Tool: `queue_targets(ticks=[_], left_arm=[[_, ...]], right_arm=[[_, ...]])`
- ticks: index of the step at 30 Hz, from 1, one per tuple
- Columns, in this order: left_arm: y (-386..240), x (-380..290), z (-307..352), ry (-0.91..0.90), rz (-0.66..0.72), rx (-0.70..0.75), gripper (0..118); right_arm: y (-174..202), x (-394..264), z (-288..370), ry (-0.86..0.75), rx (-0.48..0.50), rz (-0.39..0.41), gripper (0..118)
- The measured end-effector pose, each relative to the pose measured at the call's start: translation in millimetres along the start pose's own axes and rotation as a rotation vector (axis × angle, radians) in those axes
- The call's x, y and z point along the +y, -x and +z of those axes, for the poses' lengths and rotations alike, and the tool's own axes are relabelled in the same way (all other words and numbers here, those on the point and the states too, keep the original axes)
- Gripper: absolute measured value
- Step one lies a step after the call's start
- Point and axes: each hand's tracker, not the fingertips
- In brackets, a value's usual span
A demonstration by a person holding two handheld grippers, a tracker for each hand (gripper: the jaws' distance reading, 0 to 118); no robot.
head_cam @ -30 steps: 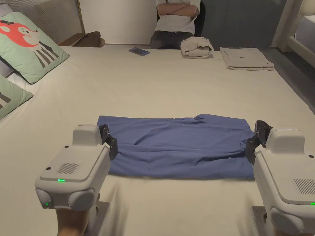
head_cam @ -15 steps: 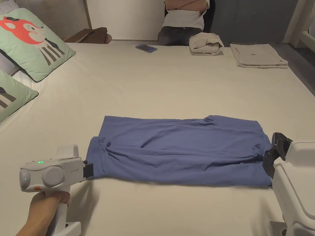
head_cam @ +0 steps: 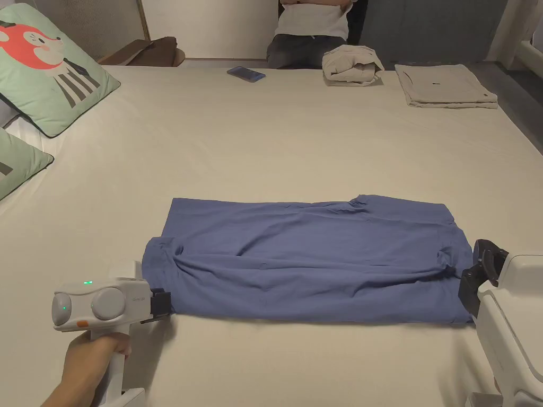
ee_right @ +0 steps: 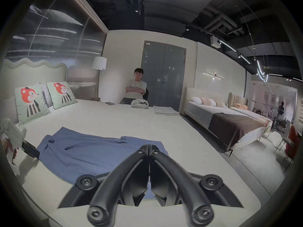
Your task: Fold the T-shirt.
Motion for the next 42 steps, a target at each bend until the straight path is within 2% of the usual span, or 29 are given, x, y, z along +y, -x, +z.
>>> queue_targets(ticks=[1,2,3,4,7,9,11,12,13,14,15,16,17,21,24,25,26,27,29,30,31,42], left_arm=[[-2,-1,1,-0.020,-0.011,0.023,44],[-5,-2,3,-0.028,-0.021,0.018,37],[-7,-2,4,-0.031,-0.030,0.010,14],[-8,-1,7,-0.040,-0.029,-0.014,9],[-5,3,11,-0.061,-0.050,-0.005,9],[-2,5,19,-0.068,-0.050,-0.017,8],[3,6,25,-0.079,-0.038,-0.035,8],[4,7,28,-0.082,-0.037,-0.039,8],[5,9,29,-0.083,-0.036,-0.044,8],[6,9,30,-0.084,-0.038,-0.044,8],[7,9,31,-0.087,-0.041,-0.042,8],[8,10,32,-0.086,-0.044,-0.045,8],[7,10,31,-0.087,-0.044,-0.046,8],[5,10,33,-0.092,-0.055,-0.047,8],[5,11,35,-0.096,-0.054,-0.056,8],[4,12,36,-0.099,-0.048,-0.062,8],[4,13,37,-0.100,-0.048,-0.067,8],[3,13,38,-0.102,-0.051,-0.067,8],[2,14,36,-0.104,-0.065,-0.061,8],[2,14,36,-0.104,-0.067,-0.060,8],[2,14,36,-0.103,-0.068,-0.060,8],[21,0,45,-0.099,-0.019,-0.051,7]], right_arm=[[-1,-1,0,0.002,-0.002,0.000,0],[-3,-1,0,0.005,-0.005,0.001,0],[-6,-2,0,0.008,-0.008,-0.001,0],[-9,-3,-1,0.014,-0.011,-0.004,0],[-19,-7,-6,0.051,-0.018,-0.020,0],[-30,-12,-17,0.140,0.006,-0.078,0],[-40,-20,-34,0.256,0.025,-0.100,4],[-46,-27,-44,0.304,0.021,-0.121,19],[-50,-32,-53,0.361,0.023,-0.144,41],[-55,-39,-61,0.402,0.025,-0.165,66],[-59,-46,-70,0.429,0.032,-0.196,98],[-62,-53,-76,0.467,0.037,-0.218,109],[-63,-58,-83,0.484,0.040,-0.218,110],[-60,-73,-106,0.545,0.033,-0.175,109],[-55,-83,-120,0.606,0.040,-0.195,106],[-54,-86,-122,0.611,0.043,-0.205,100],[-52,-89,-124,0.615,0.042,-0.202,91],[-50,-91,-126,0.627,0.042,-0.196,77],[-48,-93,-125,0.640,0.055,-0.204,46],[-48,-94,-122,0.627,0.059,-0.210,23],[-48,-93,-120,0.617,0.062,-0.210,11],[-54,-67,-80,0.520,0.078,-0.183,8]])
